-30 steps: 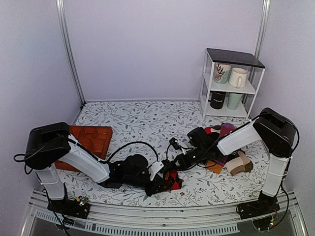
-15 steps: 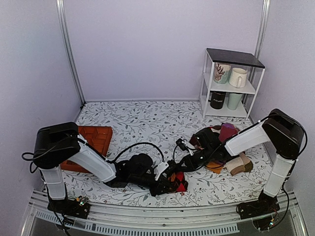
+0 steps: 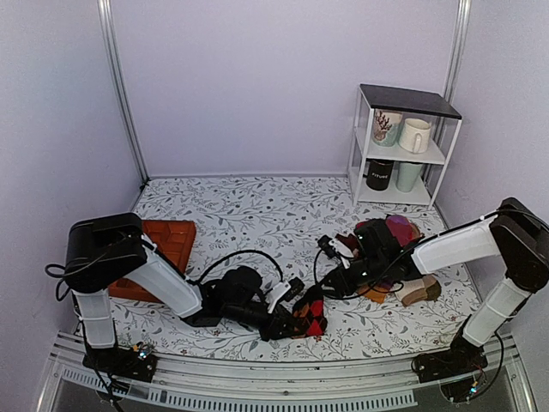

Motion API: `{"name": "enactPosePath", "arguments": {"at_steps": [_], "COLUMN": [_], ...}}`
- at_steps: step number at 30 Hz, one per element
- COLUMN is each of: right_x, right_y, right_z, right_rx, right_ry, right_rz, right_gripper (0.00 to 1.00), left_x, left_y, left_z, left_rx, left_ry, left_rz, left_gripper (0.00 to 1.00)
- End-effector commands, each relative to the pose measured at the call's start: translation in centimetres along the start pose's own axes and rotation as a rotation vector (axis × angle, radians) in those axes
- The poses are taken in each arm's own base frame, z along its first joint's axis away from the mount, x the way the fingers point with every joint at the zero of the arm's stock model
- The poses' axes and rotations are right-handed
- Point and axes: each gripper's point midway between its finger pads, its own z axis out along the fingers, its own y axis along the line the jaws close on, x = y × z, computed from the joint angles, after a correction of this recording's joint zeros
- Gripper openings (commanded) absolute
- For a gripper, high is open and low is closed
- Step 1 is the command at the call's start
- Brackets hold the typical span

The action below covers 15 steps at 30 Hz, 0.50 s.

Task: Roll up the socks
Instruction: Roll the sock at the center of the board.

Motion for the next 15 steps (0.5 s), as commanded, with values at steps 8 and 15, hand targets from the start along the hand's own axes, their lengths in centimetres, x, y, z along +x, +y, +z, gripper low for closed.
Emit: {"name": "enactPosePath", "arguments": {"at_steps": [8,15], "right_x": [-1.9,0.5], "right_y": [2.3,6.3], "right_z": [-3.2,-5.0], "right_rx": [-0.055,-0.200], "right_ry": [-0.039,-0.201], "right_rz": [-0.078,-0.221], "right_gripper": [0.48,0.52], "left_x": [19.3,19.5], "left_y": [5.3,5.5], "left_z": [-4.2,-4.2], "left_rx": [-0.246,-0.246], "left_ry": [0.644,0.648], "left_rz": [-0.313,-0.318], "left_gripper": [0.00,0.00]}}
